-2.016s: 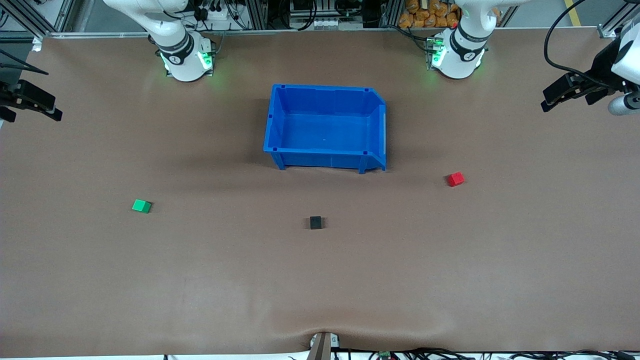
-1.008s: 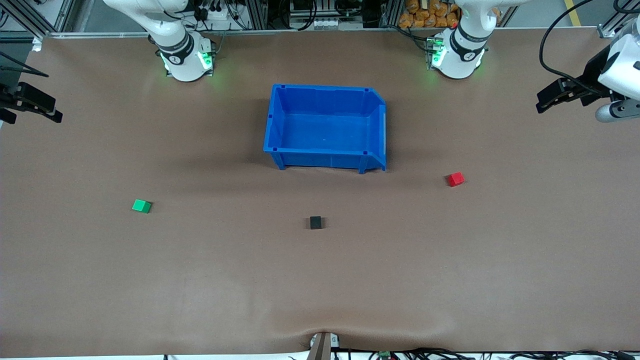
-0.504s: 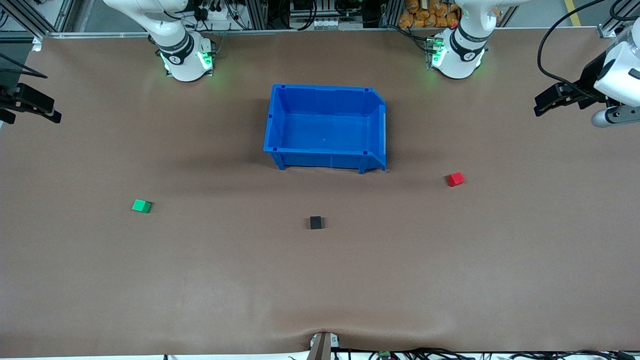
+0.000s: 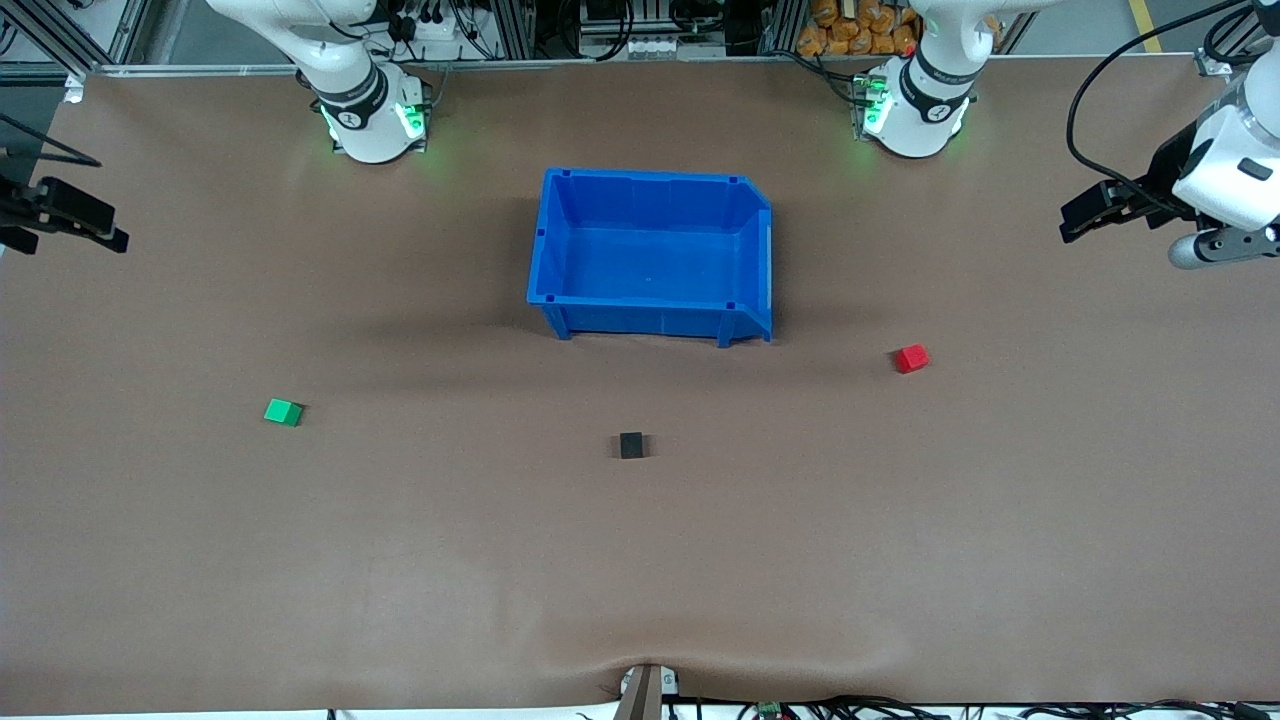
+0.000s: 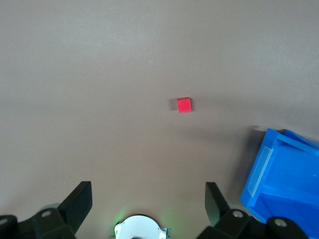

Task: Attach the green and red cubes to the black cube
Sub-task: 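Reach the right gripper to the green cube while the left gripper reaches the red cube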

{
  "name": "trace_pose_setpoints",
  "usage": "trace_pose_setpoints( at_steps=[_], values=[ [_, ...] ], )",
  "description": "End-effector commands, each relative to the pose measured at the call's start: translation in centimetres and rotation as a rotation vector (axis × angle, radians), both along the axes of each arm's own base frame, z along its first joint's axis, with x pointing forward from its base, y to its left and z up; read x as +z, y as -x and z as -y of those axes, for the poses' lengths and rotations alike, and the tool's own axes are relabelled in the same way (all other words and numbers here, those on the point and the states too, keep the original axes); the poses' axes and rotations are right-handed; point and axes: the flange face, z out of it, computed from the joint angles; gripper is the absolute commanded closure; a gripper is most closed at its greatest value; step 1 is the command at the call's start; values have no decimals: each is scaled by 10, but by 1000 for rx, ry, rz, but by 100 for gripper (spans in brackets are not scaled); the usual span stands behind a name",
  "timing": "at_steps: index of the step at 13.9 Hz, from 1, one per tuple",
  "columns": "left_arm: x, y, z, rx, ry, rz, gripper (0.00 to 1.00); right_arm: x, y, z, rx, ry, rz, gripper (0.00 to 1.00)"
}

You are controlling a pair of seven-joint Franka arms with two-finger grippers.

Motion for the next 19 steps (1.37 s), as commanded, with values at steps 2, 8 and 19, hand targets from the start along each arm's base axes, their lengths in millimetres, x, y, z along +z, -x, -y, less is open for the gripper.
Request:
trace_pose_setpoints(
  at_steps=[2,8,19],
  values=[
    [-20,-2,-3,-30,-16,12,0,-62,-46,38,-47,18,-17,0],
    [-65,-18,-2,-37,-4,-3,0,-228,-116,47,-56,-42,-80,0],
    [-244,-36,17,11,32,19,0,-417,-124,53,-209,-51,-212,0]
  ],
)
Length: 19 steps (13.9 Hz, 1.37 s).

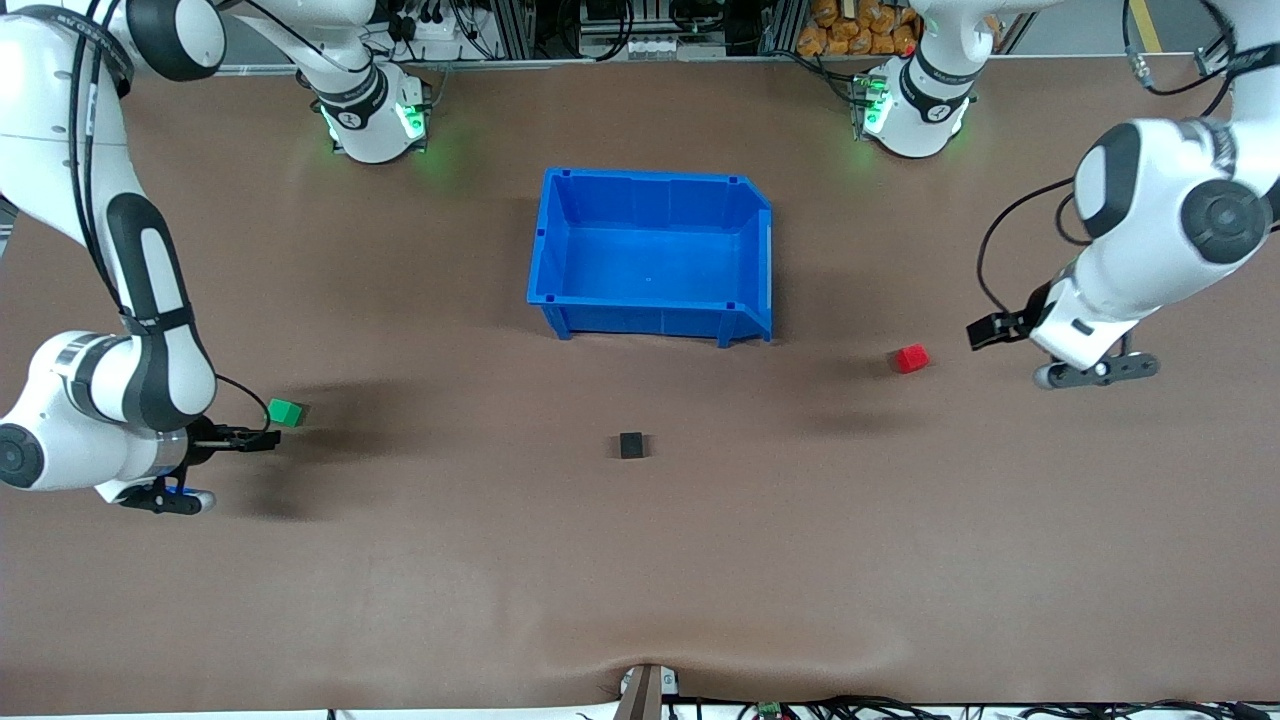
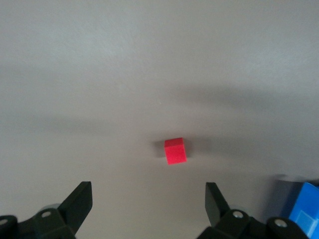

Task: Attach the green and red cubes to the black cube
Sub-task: 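Reach the right gripper to the green cube while the left gripper reaches the red cube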

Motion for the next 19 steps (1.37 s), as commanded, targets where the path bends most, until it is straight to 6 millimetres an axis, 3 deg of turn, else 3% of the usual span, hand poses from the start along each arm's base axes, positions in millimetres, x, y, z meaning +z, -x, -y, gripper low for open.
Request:
trace_pose_setpoints(
  at_steps=[1,4,7,10,11,13,19],
  values=[
    [-39,10,8,29,-5,-6,0,1,-2,-14,-76,5,-14,0],
    [-93,25,11,23,14,28,0,-10,4,-13,-78,4,-37,14],
    [-132,30,10,34,30,38,0,-27,8,-8,-82,5,-58,15],
    [-161,30,14,100,40,47,0,-38,14,-9,-80,1,-86,38],
    [-170,30,14,102,44,49,0,-42,17,-10,-81,-2,-95,51],
    [-182,31,15,106,52,55,0,-42,17,-10,-76,-4,-99,99],
    [-194,45,14,151,44,21,6,-25,9,-25,-176,26,-112,100]
  ],
)
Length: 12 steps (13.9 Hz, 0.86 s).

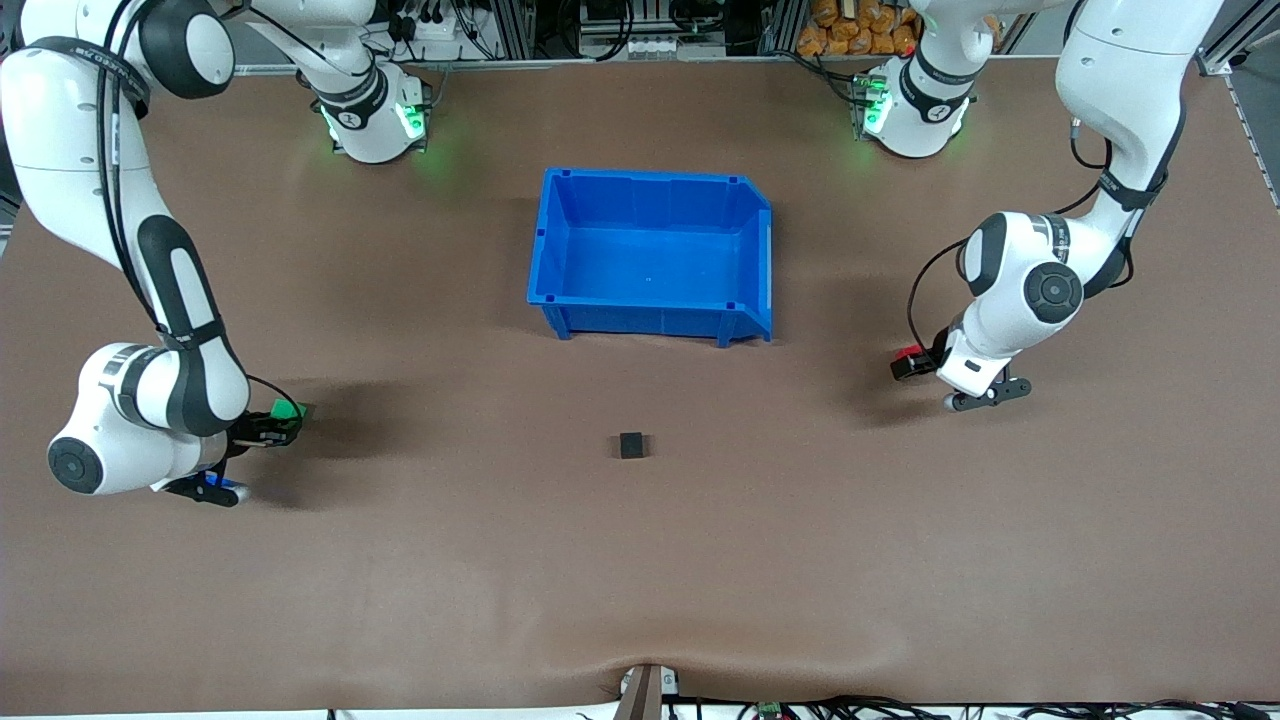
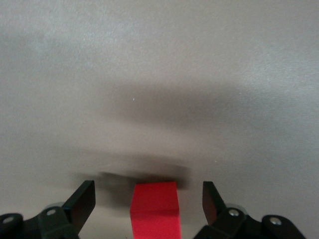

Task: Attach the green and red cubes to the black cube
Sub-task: 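Grasp the green cube with the right gripper while the left gripper grasps red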

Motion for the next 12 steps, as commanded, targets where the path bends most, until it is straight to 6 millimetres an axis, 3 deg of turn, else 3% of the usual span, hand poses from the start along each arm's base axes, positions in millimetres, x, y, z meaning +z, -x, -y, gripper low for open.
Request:
trace_pose_setpoints(
  at_steps=[1,3,5,8,9,10,11,12],
  values=[
    [0,10,1,25,-6,-1,9,20,-6,-22,-107,15,-33,100],
    [0,12,0,26,-7,-5,20,37,-17,-53,-229,9,-42,100],
    [0,12,0,26,-7,-5,30,44,-23,-100,-331,21,-56,100],
    [2,9,1,26,-7,1,32,56,-24,-177,-535,23,-115,100],
    [2,9,1,26,-6,1,37,56,-22,-205,-597,49,-134,100],
    [1,9,1,28,-6,-1,46,61,-23,-236,-667,74,-130,100],
    [1,9,1,35,-7,-1,61,68,-29,-260,-760,78,-101,100],
    [2,9,1,46,-8,0,84,72,-30,-288,-855,78,-82,100]
  ],
)
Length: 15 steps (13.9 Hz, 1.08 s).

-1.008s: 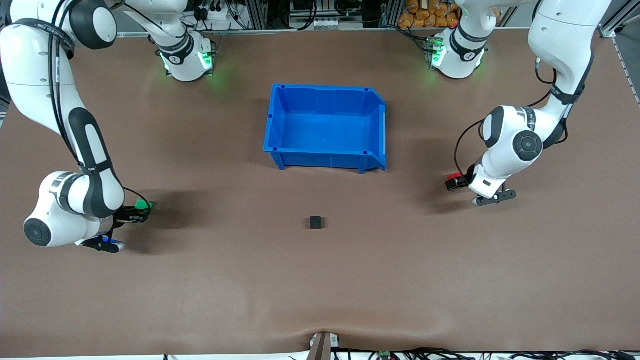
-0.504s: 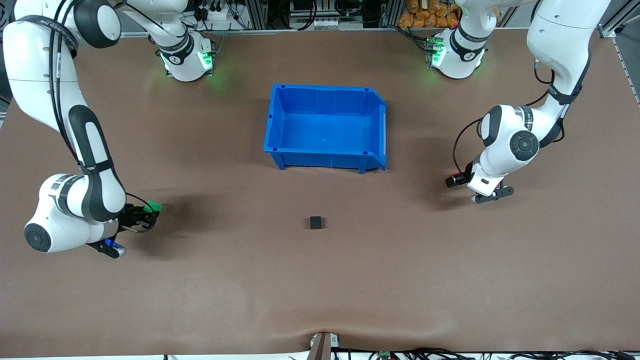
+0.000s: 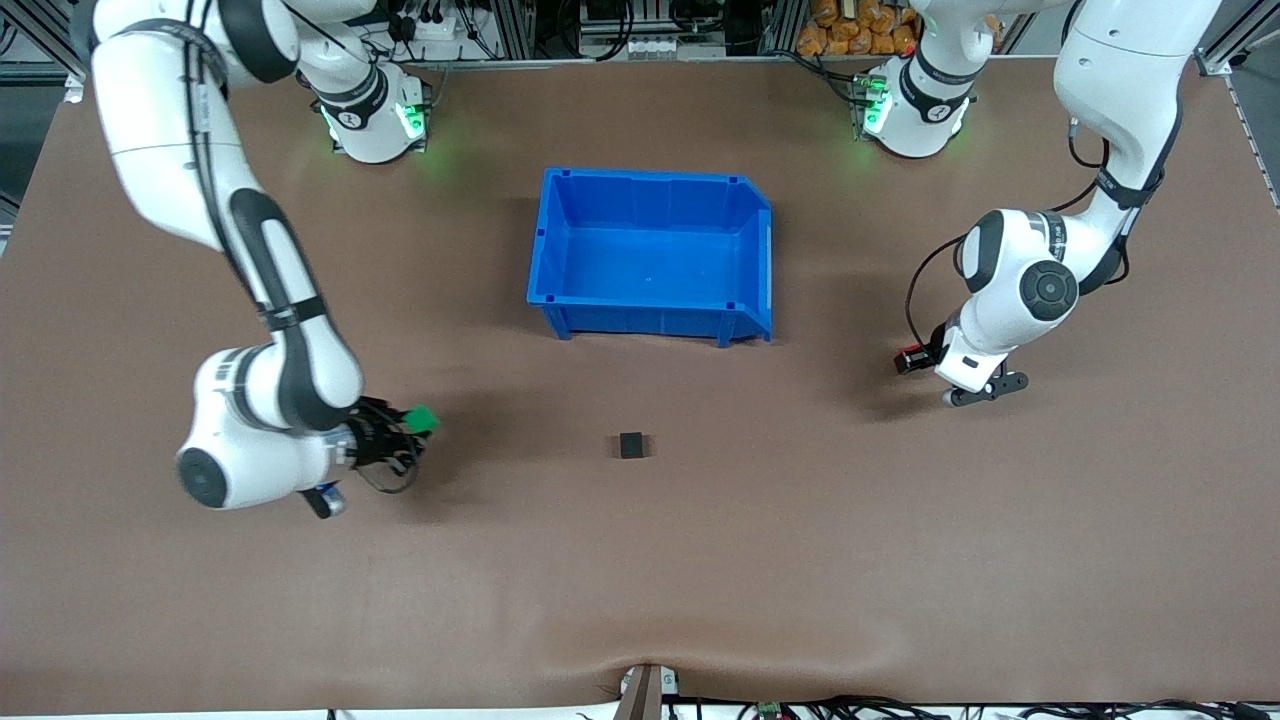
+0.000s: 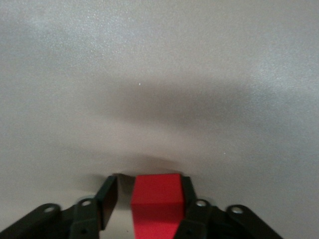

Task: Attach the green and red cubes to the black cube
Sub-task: 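Grasp the green cube with the right gripper while the left gripper grasps red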

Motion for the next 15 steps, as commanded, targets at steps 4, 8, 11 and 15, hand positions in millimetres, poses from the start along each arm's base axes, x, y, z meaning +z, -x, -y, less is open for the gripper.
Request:
trace_pose_setpoints(
  at_steps=[4,8,11,15],
  values=[
    [18,-6,24,120,5,37,100,3,6,-127,-336,62,100,100],
    [42,-31,71,301,28,79,100,-38,25,-194,-471,66,166,100],
    [51,-53,113,505,42,76,100,-44,27,-204,-533,63,169,100],
    [56,-78,196,729,42,37,100,-53,40,-232,-547,55,183,100]
  ],
)
